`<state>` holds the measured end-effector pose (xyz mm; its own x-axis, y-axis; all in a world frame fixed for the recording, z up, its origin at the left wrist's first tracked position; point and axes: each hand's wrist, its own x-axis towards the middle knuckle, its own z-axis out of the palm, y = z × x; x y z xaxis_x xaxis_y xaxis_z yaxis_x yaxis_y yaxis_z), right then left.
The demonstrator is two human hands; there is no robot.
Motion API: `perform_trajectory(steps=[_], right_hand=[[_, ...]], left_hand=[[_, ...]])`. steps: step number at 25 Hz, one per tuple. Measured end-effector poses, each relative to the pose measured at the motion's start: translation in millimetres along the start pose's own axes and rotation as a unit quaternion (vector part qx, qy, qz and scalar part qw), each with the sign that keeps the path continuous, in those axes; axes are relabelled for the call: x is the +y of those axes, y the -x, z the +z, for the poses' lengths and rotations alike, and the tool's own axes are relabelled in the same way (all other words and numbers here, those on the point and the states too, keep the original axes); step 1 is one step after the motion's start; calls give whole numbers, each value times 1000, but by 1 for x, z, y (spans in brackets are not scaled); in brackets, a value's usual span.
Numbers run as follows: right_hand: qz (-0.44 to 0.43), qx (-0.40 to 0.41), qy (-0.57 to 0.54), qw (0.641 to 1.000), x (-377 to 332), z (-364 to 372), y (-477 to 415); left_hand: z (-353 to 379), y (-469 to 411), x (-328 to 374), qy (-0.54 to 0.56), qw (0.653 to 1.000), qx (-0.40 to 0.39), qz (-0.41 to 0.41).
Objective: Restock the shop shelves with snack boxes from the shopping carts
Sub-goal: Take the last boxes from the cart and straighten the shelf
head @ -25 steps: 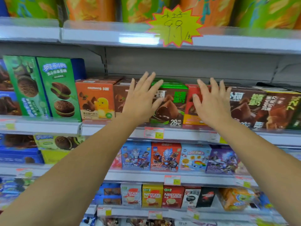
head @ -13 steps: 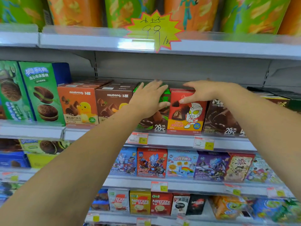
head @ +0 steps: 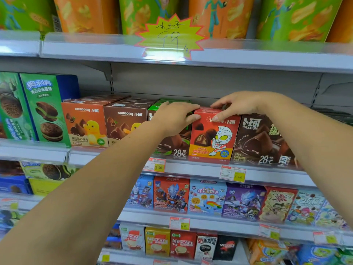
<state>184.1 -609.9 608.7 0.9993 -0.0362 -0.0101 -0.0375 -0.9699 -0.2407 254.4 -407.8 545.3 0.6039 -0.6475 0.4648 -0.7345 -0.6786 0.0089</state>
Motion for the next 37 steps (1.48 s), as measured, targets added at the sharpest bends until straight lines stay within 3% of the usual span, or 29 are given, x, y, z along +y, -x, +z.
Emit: perform_trajectory(steps=[5,10,16,20,24,27,34,37], right_hand=[[-17,30,50,998,2,16,4],[-46,136,180,973,4,47,13],[-27,233,50,971,25,25,44],[32,181,-6,983,79,9,68],[53,105,17,993,108,8,72],[24,123,36,991,119,6,66],[-37,157,89,983,117,11,56],[-36,161,29,986,122,6,62]], left_hand=[[0,0,6,10,1000,15,-18],[3,-4,16,0,1000,3,-8],[-1,-16,31,-7,999,44,-3],[4,-25,62,23,999,43,22],[9,-42,97,20,998,-27,46],[11,-55,111,9,996,-71,46],[20,-61,113,-6,999,-33,41],[17,-60,116,-6,999,-36,28]])
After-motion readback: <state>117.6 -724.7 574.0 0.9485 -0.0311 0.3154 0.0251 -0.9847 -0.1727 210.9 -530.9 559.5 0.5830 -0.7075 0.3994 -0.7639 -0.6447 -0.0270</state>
